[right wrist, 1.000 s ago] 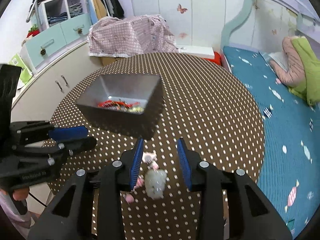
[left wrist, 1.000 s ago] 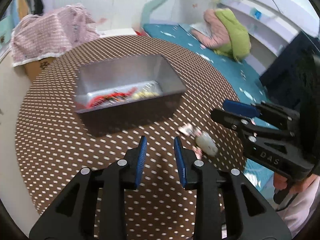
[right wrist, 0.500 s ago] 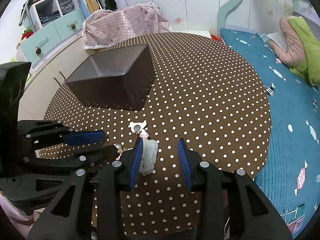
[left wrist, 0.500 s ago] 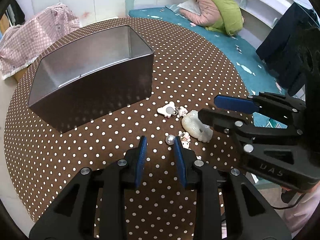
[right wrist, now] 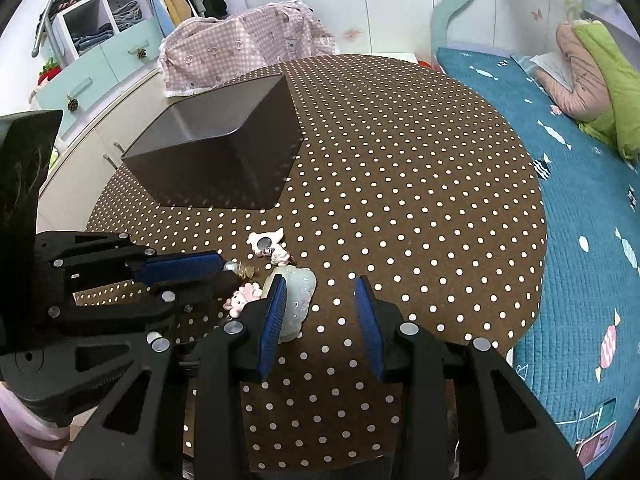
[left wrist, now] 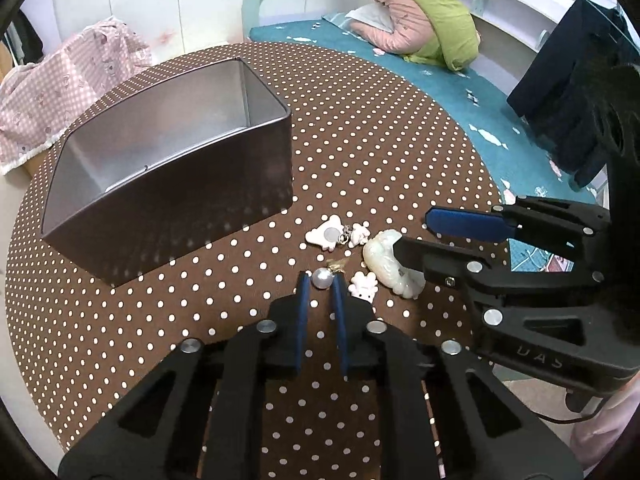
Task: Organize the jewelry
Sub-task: 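Grasp another silver bead with left tool while right tool grasps pink charm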
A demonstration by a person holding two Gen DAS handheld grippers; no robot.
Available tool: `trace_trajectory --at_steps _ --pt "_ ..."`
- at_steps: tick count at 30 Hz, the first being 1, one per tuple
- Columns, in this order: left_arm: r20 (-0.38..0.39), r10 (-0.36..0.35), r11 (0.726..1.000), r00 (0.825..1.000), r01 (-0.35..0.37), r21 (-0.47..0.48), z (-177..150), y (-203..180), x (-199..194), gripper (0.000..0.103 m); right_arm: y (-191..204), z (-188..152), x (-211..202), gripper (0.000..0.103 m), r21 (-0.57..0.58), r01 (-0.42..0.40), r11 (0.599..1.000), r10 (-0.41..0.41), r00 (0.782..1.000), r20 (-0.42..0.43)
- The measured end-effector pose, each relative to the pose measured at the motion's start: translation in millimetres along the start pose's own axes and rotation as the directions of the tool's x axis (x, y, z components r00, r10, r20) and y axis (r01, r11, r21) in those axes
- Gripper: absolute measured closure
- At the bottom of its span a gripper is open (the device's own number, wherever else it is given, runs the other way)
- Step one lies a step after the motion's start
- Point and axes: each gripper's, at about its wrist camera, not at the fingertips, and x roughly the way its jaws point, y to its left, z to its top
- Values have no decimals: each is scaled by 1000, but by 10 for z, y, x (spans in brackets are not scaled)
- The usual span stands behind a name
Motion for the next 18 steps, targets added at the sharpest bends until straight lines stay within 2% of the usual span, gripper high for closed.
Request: trace_trajectory --at_steps 10,18 --pt "26 -1 999 1000 2 -36 -72 153 -131 92 -15 14 -37 69 3 3 1000 -3 1000 4" --pt "48 20 997 999 -16 -75 -226 226 -347 92 233 -82 -155 69 -60 -47 997 48 999 16"
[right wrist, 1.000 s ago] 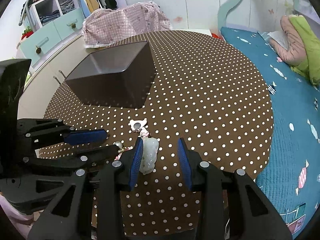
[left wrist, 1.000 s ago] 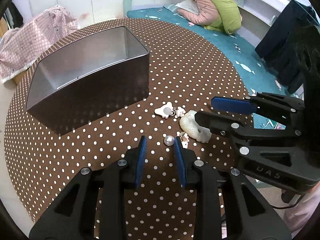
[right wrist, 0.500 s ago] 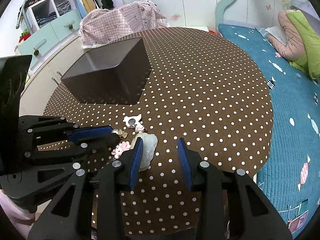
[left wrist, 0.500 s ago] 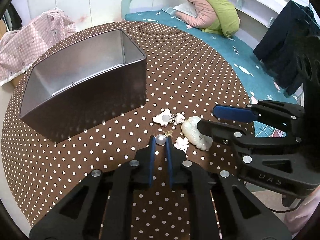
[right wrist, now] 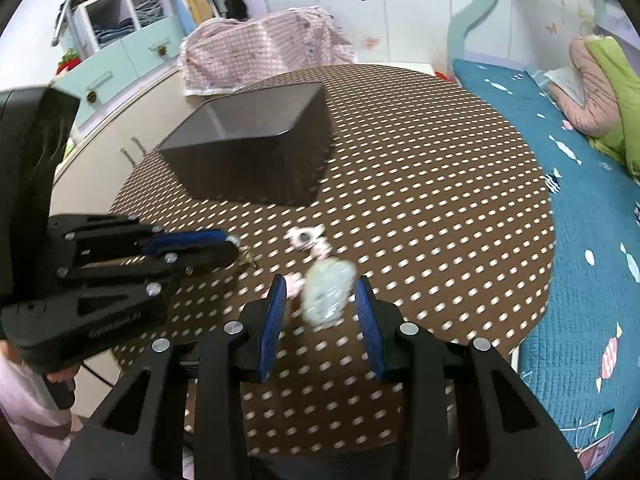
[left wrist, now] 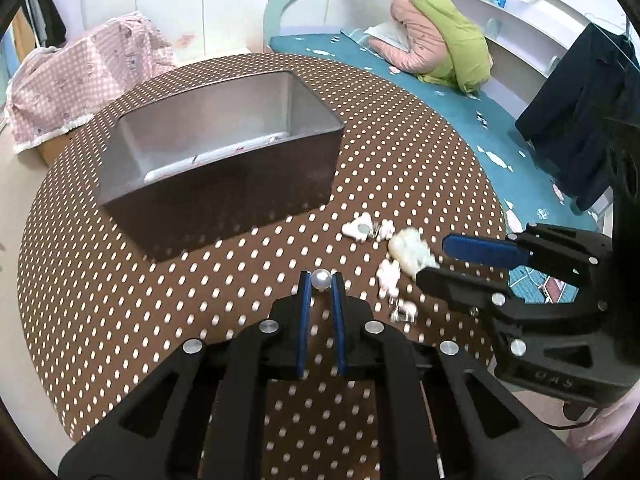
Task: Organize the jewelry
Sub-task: 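Grasp another silver bead with left tool while right tool grasps pink charm, then lower both held charms into the grey box and open both tools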
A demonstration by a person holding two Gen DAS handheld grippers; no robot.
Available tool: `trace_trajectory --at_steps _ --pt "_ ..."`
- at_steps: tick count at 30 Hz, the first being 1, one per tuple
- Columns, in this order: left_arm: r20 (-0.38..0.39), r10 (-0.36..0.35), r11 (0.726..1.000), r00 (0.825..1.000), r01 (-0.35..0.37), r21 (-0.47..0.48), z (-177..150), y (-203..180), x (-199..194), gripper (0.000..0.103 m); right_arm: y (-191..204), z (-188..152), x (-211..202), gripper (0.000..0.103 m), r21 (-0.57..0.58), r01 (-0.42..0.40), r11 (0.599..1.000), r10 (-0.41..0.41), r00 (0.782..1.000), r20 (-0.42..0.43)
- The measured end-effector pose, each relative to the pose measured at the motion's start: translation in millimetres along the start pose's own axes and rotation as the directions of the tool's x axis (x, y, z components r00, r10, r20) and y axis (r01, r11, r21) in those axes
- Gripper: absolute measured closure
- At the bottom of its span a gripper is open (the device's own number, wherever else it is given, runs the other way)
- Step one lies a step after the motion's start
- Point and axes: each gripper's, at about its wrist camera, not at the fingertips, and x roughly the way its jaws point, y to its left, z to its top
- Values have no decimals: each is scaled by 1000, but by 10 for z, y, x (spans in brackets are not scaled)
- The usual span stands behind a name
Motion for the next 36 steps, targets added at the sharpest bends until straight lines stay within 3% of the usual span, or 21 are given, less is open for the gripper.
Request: trace_trajectory --at_steps 4,8,15,17,26,36 --pt "-7 8 1000 1000 -8 -25 -176 2 -98 92 161 -79 -13 70 -25 -25 999 25 1000 -11" --pt "-8 6 998 1000 -6 -57 -326 3 -191 92 335 -112 -8 77 -69 -52 996 51 999 -20" --pt "-11 5 996 1000 -6 -89 -445 27 -251 92 362 -105 180 82 -73 -21 997 17 998 -52" --pt "-8 3 996 1000 -3 -92 -461 47 -262 92 357 -84 202 88 -77 -4 997 0 999 -53" --pt "13 0 994 1000 1 -106 -374 182 -332 92 381 -37 202 93 -83 4 997 -8 999 -49" --pt "83 43 992 996 -33 -120 -131 347 -558 92 376 284 -41 93 -117 12 993 -4 998 66"
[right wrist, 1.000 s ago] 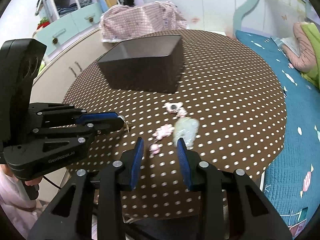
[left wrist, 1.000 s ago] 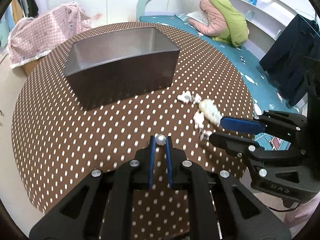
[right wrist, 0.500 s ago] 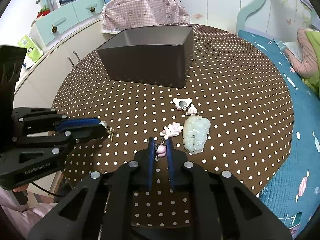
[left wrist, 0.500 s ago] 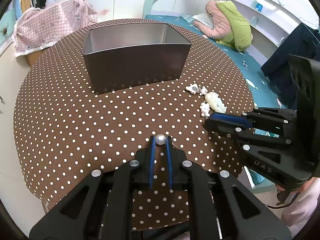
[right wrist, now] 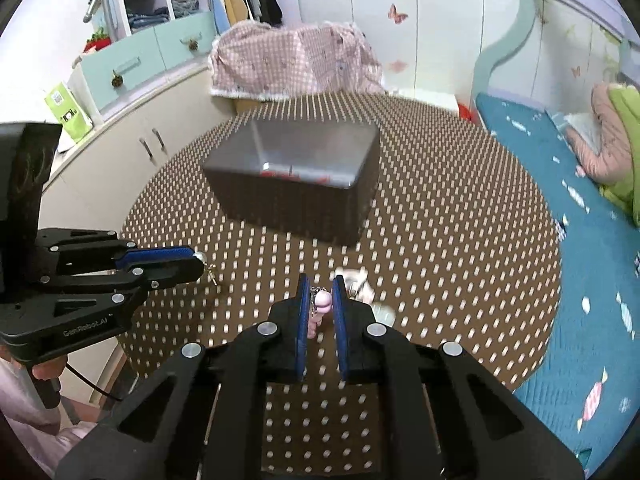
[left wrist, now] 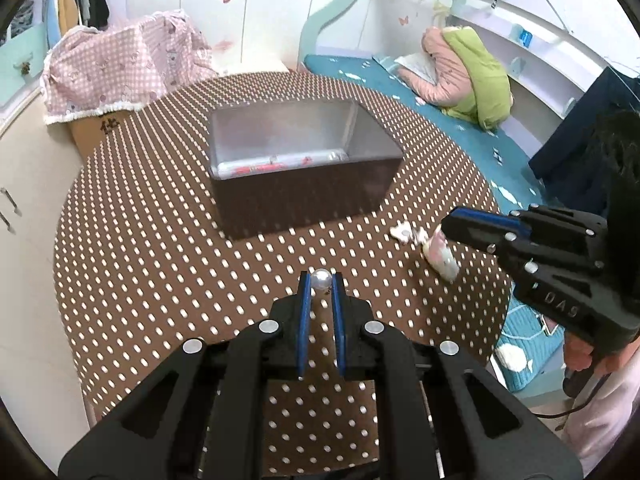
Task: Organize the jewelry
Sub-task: 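Lower both held charms into the grey box and open both tools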
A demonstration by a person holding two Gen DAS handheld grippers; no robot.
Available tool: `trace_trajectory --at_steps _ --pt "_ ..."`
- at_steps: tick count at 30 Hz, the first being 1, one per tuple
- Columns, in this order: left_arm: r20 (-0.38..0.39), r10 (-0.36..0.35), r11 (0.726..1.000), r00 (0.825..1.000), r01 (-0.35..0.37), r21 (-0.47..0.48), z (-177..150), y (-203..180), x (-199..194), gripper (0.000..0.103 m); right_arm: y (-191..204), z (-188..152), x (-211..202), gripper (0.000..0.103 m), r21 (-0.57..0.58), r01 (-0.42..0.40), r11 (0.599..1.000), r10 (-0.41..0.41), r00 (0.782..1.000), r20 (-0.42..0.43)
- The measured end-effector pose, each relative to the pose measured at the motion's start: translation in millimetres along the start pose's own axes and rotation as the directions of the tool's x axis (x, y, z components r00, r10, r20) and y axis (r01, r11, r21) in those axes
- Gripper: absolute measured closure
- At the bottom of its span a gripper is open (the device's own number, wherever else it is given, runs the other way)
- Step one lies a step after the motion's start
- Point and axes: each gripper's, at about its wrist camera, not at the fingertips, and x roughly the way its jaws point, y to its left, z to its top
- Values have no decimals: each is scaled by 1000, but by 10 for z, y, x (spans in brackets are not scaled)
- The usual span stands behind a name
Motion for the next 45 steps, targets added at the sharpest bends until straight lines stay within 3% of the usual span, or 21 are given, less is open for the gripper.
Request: trace_trajectory --at_steps 11,18,30,32,34,45 --pt "79 14 1000 997 -15 1 423 68 -107 92 -47 507 -131 93 -41 -2 999 7 993 116" --pt "116 25 999 993 -22 -28 686 192 -82 92 -61 706 -85 93 -63 -13 998 22 989 146" --pt "87 35 998 996 -30 -62 853 424 179 89 -4 788 318 91 -55 -55 997 59 996 63" --pt "80 41 997 996 -36 -62 854 434 204 83 -19 789 354 87 -51 -40 998 42 998 48" --pt "72 43 997 997 -38 -62 836 435 224 81 -45 793 363 75 -43 -27 999 29 999 43" --pt "74 58 997 996 -54 -54 699 300 114 56 -178 676 191 56 -8 15 1000 -15 998 57"
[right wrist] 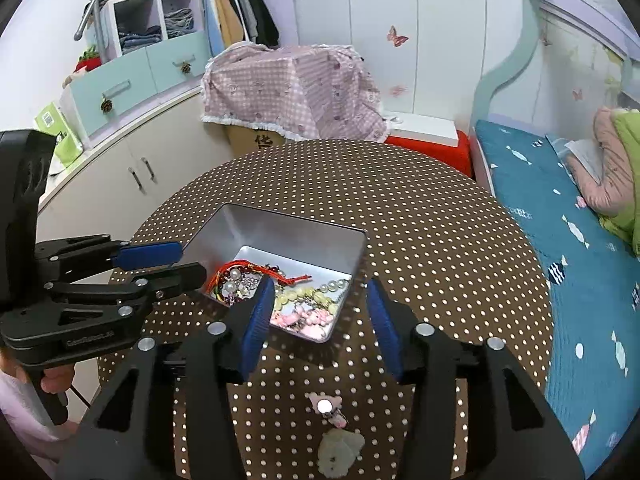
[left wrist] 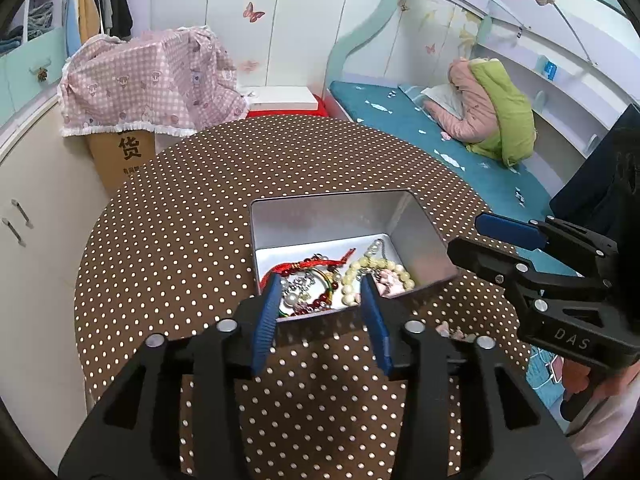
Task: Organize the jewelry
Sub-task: 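Lower both held charms into the grey box and open both tools, then grasp the jade pendant with right tool while left tool grasps white bear charm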
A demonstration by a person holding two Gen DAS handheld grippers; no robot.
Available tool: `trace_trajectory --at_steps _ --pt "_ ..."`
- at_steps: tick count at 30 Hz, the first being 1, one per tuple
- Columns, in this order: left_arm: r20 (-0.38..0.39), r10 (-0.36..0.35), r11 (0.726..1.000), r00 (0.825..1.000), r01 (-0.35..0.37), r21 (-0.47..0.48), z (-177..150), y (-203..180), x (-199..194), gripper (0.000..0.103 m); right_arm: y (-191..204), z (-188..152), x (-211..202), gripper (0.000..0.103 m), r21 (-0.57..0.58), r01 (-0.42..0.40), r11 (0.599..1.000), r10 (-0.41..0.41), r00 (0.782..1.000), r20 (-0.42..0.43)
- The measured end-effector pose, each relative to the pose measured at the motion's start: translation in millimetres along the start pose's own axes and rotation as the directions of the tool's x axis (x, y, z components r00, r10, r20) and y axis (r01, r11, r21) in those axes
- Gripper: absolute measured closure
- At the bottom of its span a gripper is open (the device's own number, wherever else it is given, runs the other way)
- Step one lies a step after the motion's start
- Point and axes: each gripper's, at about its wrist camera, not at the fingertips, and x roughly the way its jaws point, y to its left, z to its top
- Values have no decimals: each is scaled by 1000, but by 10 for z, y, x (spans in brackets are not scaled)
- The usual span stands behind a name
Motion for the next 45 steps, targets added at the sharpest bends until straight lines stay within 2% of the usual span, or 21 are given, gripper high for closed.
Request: trace_trajectory --at_steps 6,13,21,24,26,28,32,33,34,37,39,41,45 --pt "13 5 1000 1000 -5 13 -110 -113 -149 45 -101 -135 -134 47 35 38 999 -38 999 3" --pt "-16 7 999 1000 -6 35 -319 -252 -188 34 -142 -482 -110 36 60 86 995 -82 994 -66" --pt "-63 17 999 998 -15 32 -488 -310 -101 19 -105 -784 -43 33 47 118 992 -111 985 -134" --pt "-94 23 999 995 -20 33 -556 -357 -18 13 -78 -875 4 33 41 87 995 -80 986 -149" --pt "-120 28 999 992 -24 31 -583 -384 44 13 -39 -942 46 33 22 88 996 -83 984 -160" --pt "-136 37 999 990 -32 36 -598 -409 99 13 -14 -983 80 45 8 91 996 -89 982 -165" --pt "-157 30 999 987 -22 49 -613 -469 184 13 30 -1026 75 62 -41 107 993 -111 985 -130" --pt "-158 22 998 987 -14 53 -614 -489 198 13 11 -1028 70 71 -37 113 993 -117 985 -126" --pt "-157 10 998 988 0 60 -610 -521 218 13 -19 -1026 67 76 -29 114 993 -116 985 -125" --pt "-158 -9 995 987 24 94 -601 -630 278 13 -111 -1018 60 76 8 75 997 -73 989 -127" --pt "-145 -27 991 989 45 124 -589 -722 317 14 -134 -999 66 76 12 99 995 -97 987 -130" --pt "-139 -41 987 990 61 148 -561 -794 368 28 -198 -976 71 76 24 112 993 -108 985 -132" --pt "-129 -66 979 989 90 184 -556 -887 515 42 -346 -933 85 76 54 142 988 -133 982 -135"
